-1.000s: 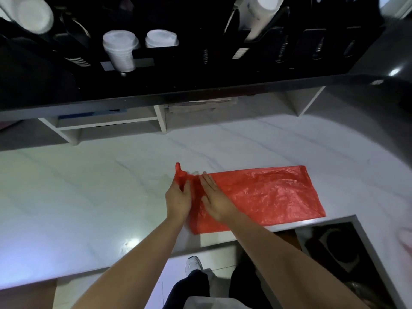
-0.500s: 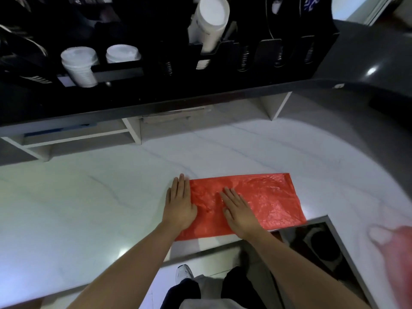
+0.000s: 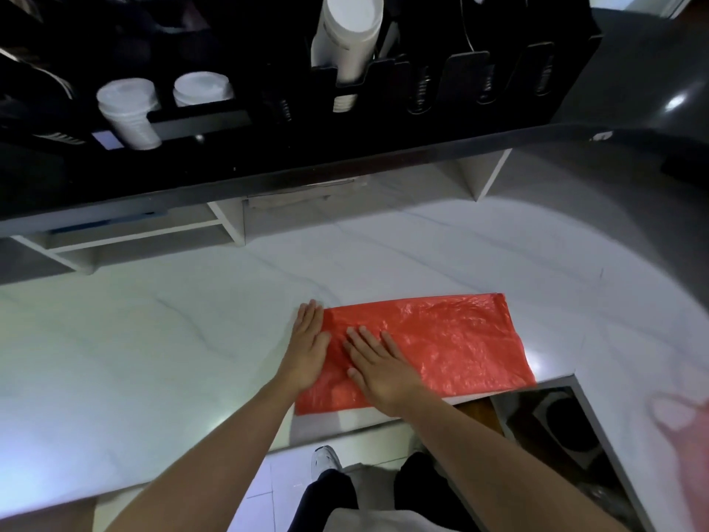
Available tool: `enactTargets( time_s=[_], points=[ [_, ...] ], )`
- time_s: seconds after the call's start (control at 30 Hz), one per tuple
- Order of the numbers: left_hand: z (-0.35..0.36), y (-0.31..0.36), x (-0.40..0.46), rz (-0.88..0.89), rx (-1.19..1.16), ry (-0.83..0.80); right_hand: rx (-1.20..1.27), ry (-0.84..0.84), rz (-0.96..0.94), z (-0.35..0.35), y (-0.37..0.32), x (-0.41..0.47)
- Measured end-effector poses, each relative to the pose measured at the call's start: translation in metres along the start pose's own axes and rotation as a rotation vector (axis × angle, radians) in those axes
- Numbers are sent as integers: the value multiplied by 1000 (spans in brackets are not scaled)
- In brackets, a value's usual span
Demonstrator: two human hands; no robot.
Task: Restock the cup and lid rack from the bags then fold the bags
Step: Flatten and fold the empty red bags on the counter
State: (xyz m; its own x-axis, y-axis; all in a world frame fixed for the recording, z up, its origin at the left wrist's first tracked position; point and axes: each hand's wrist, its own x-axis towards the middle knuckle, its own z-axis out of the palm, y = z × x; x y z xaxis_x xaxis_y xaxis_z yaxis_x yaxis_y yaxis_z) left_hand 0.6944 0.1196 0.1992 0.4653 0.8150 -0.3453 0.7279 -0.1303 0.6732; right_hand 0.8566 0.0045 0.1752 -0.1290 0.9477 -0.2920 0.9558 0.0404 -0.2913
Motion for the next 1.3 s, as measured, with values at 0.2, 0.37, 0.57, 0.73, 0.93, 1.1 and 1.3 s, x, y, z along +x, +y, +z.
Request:
enactTargets(
  time_s=[0.2,0.37,0.57,0.73,0.93,1.1,1.3],
  points=[
    [-19,7,6,-392,-299,344,8,23,-5,8,1,9],
    [-29,1,11,-354,-166,235,63,52,-34,1,-1,14],
    [-61,-6,15,-300,-105,254,4,372,223,-22,29,15],
    [-88,5,15,-328,-213,189,-59,192,355,-1,45,15],
    [-110,54,24,-259,-33,142,-27,136,351,0,27,27],
    [-129,95,39,-123,308,156,29,266,326,-23,35,16],
    [-117,134,48,-121,426,87,57,220,555,-22,82,-24]
  ],
)
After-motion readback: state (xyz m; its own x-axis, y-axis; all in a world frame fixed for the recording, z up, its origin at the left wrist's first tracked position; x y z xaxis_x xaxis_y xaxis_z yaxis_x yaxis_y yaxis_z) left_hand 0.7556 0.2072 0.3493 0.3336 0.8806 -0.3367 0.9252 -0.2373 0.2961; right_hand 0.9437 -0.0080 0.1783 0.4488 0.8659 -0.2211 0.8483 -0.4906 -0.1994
